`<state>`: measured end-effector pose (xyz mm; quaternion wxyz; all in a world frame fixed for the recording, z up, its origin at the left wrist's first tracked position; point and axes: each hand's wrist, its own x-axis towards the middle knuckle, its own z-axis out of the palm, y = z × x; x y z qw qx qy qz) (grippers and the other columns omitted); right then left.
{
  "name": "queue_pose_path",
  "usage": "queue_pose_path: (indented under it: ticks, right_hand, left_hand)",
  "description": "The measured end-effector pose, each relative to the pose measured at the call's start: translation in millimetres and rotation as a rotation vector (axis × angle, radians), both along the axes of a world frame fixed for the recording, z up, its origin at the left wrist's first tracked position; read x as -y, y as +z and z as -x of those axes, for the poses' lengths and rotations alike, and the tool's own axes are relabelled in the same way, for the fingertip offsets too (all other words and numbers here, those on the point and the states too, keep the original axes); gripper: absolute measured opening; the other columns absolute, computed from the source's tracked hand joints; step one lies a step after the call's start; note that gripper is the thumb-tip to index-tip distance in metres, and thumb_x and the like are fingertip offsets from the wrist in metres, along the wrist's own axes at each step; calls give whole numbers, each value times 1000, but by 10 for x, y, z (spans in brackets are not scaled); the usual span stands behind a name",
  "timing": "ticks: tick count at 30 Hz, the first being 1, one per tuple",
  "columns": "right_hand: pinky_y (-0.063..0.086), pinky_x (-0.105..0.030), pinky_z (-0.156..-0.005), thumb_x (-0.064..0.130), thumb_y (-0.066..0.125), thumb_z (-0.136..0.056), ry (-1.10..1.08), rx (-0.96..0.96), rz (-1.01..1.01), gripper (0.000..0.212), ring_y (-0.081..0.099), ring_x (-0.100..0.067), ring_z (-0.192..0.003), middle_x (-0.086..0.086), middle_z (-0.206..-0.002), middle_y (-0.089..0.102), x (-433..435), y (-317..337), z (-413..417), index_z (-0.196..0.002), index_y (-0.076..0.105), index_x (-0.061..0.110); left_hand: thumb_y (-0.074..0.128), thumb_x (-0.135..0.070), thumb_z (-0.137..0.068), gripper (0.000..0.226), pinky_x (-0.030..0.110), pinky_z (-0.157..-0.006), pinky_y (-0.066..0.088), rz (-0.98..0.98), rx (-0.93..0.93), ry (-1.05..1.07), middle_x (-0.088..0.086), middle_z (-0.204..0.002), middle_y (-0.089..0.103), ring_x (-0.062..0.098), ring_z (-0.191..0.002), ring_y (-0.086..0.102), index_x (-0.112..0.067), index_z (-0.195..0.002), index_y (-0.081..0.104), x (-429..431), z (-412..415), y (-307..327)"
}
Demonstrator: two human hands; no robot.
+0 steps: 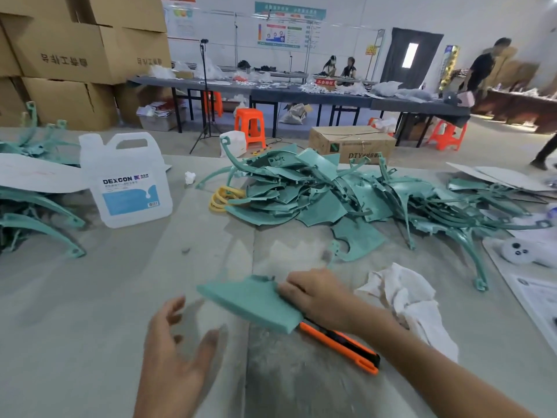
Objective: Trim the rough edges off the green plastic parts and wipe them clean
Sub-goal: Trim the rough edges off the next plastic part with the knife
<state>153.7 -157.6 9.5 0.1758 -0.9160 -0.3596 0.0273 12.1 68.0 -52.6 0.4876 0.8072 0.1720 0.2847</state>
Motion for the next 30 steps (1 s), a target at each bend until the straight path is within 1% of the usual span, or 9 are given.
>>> queue_pose_path:
  ticks: [2, 4, 8, 12, 17, 20, 22, 25, 30]
  right_hand:
    - [24, -33, -67, 51, 35, -107, 40, -13, 19, 46, 49, -20, -70, 1, -72, 55, -123, -1, 207, -75, 46, 21]
    - [28, -34, -62, 54, 32, -106, 64, -127, -26, 48, 48, -16, -65, 2, -71, 53, -228, -25, 392, -77, 47, 19]
    - [38, -39, -66, 57, 31, -105, 82, -187, -93, 47, 49, -18, -71, 0, -76, 55, -325, -112, 635, -80, 48, 20]
    - [41, -39, -75, 46, 40, -107, 94, -111, -157, 38, 50, -19, -79, -1, -84, 58, -390, -89, 666, -84, 55, 20]
    - [34, -24, -102, 38, 52, -103, -219, 71, -340, 27, 46, -8, -119, 14, -123, 55, -2, -185, 614, -126, 61, 26]
    - [31, -26, -98, 46, 37, -103, -437, 72, -175, 40, 52, -16, -120, 12, -124, 62, 343, -278, 602, -126, 64, 27]
    - [30, -26, -100, 55, 17, -101, -436, 46, 85, 56, 53, -13, -121, 19, -127, 60, 501, -368, 630, -127, 62, 37]
    - [42, -40, -94, 50, 54, -100, -456, 89, 127, 30, 61, -28, -101, 5, -108, 71, 635, -456, 686, -113, 74, 32]
    - [43, -44, -89, 50, 59, -97, -482, 100, 183, 32, 55, -30, -100, 2, -108, 68, 642, -530, 759, -121, 70, 32]
  left_hand:
    - [67, -49, -69, 82, 47, -98, 44, -289, 129, 27, 2, -137, 46, 31, -123, 48, -18, -141, 41, 70, 95, 104]
    - [63, -45, -63, 91, 52, -103, 38, -410, 233, 39, 12, -141, 43, 38, -128, 44, -9, -143, 37, 64, 180, 221]
    - [62, -40, -68, 69, 45, -110, 28, -602, 314, 89, 21, -144, 47, 41, -132, 45, -20, -133, 51, 8, 367, 452]
    - [62, -32, -76, 19, 44, -89, 36, -873, 358, -112, -1, -116, 71, 27, -112, 58, -30, -86, 78, -69, 434, 563]
    - [57, -14, -85, 27, 49, -84, 48, -919, 349, -76, -3, -102, 74, 25, -97, 62, -19, -95, 81, -425, 456, 295]
    - [57, -28, -82, 29, 36, -91, 40, -893, 202, -84, -2, -102, 75, 18, -98, 58, -22, -97, 81, -476, 510, 83]
    - [56, -55, -74, 47, 26, -96, 30, -824, -108, -225, -8, -114, 72, 10, -106, 54, -31, -108, 78, -444, 523, 37]
    - [36, -98, -55, 96, 24, -112, 12, -724, -619, -375, -26, -154, 31, 2, -140, 30, -57, -141, 41, -422, 481, 73]
    - [19, -110, -46, 123, 34, -121, 10, -698, -668, -281, -9, -167, 4, 15, -151, 12, -45, -151, 21, -217, 395, 31]
